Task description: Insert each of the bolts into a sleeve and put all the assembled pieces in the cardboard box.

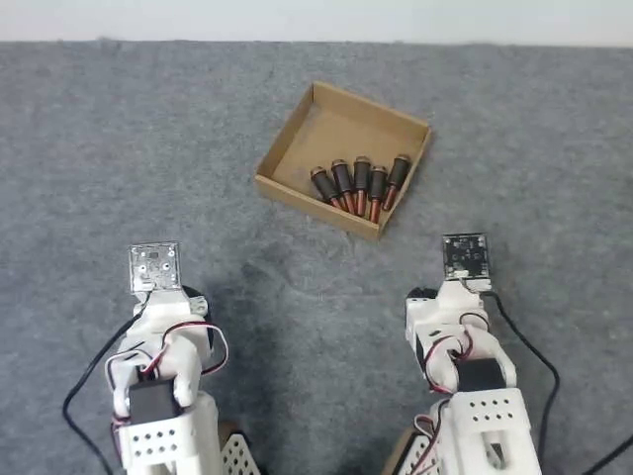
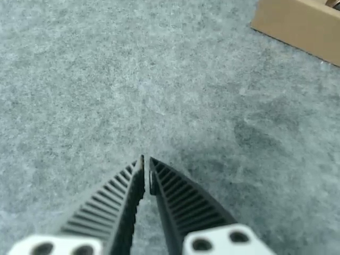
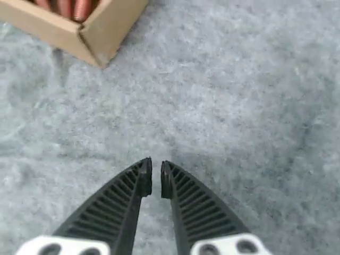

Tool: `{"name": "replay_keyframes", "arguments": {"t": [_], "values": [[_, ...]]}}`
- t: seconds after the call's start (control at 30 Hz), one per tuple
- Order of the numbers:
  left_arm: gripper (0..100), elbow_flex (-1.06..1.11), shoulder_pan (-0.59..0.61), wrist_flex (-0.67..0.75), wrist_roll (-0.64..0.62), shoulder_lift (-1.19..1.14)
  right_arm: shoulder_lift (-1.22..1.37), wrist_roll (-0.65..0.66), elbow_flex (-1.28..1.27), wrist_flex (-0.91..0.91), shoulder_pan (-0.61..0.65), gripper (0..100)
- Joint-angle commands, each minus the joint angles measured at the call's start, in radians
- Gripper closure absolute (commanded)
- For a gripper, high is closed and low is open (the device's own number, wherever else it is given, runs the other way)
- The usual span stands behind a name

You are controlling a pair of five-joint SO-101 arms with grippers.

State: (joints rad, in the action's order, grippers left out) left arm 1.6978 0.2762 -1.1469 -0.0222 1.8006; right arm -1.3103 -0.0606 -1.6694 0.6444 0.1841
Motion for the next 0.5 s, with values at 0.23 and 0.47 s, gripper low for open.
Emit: {"name": "replay_keyframes", "arguments": {"t": [0.23, 0.47], "values": [[99, -0.013, -0.005, -0.003, 0.017, 0.021, -0.044, 0.018, -0.021, -0.007, -0.033, 99.3], [99, -0.013, -0.005, -0.003, 0.017, 0.021, -0.259, 0.020, -0.021, 0.303, -0.038, 99.3]]}}
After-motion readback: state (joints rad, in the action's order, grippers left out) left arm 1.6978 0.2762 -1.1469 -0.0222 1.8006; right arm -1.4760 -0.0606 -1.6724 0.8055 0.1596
